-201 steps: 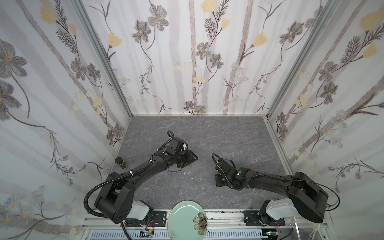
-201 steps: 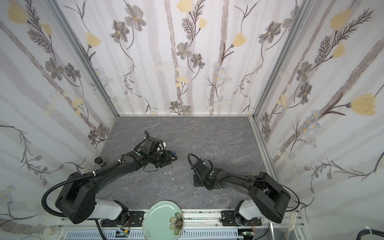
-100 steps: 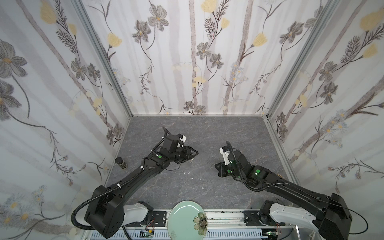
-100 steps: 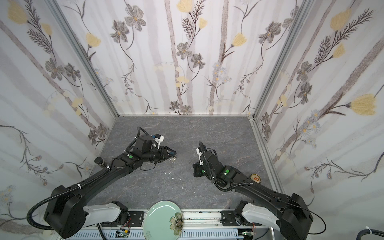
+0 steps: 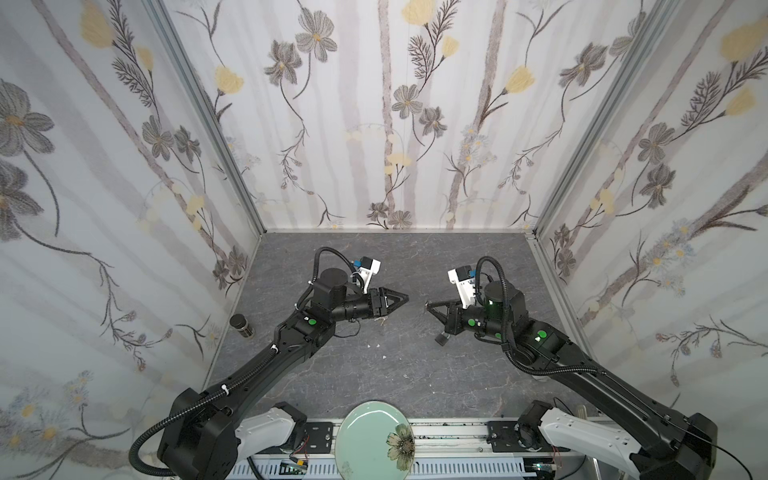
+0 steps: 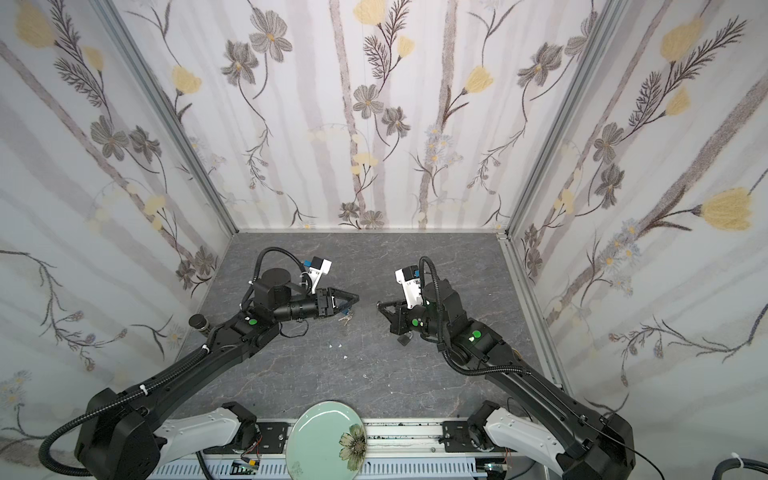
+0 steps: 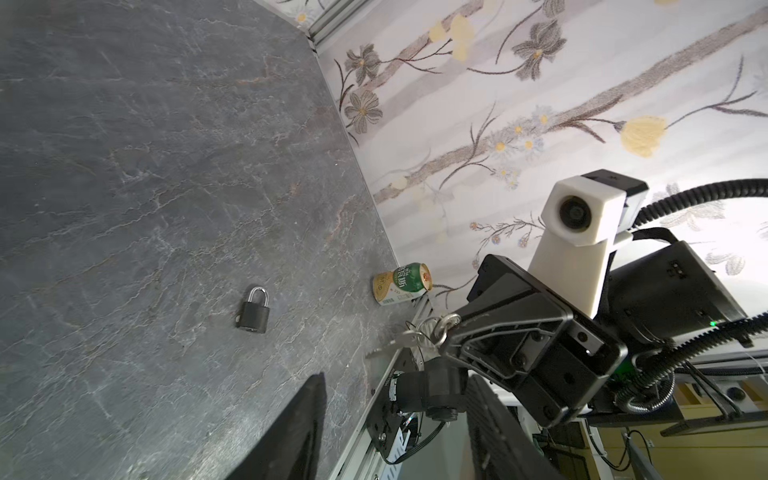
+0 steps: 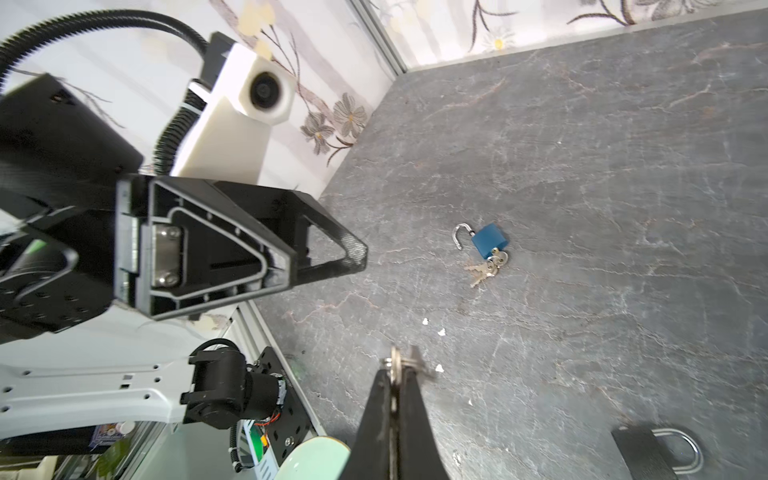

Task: Unlock with the key
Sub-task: 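Lift the key ring off the table with the right gripper while the left gripper rises, then carry the keys up toward the left gripper while the left gripper approaches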

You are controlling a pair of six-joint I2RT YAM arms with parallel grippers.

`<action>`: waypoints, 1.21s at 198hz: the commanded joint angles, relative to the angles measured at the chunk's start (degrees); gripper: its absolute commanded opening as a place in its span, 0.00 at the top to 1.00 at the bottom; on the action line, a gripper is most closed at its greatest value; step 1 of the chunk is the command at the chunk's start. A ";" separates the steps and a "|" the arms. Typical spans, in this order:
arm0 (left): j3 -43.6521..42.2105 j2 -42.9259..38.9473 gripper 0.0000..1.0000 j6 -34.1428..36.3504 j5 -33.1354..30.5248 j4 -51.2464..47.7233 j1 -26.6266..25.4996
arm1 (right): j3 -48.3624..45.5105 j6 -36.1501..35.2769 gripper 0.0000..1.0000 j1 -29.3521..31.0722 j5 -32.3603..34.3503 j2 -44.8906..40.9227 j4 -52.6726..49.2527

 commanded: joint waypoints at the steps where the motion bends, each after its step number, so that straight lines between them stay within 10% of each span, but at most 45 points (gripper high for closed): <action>1: -0.92 0.34 0.35 -4.00 3.05 11.03 0.01 | 0.62 -0.25 1.00 -0.10 -4.94 -0.61 4.67; 161: -2.31 13.14 0.15 -35.68 12.94 63.27 -1.42 | 3.91 4.64 1.00 -2.45 -17.26 1.50 16.35; 240: -1.51 14.98 0.35 -39.61 14.70 67.49 -1.82 | 4.84 6.89 1.00 -5.13 -17.37 2.16 18.75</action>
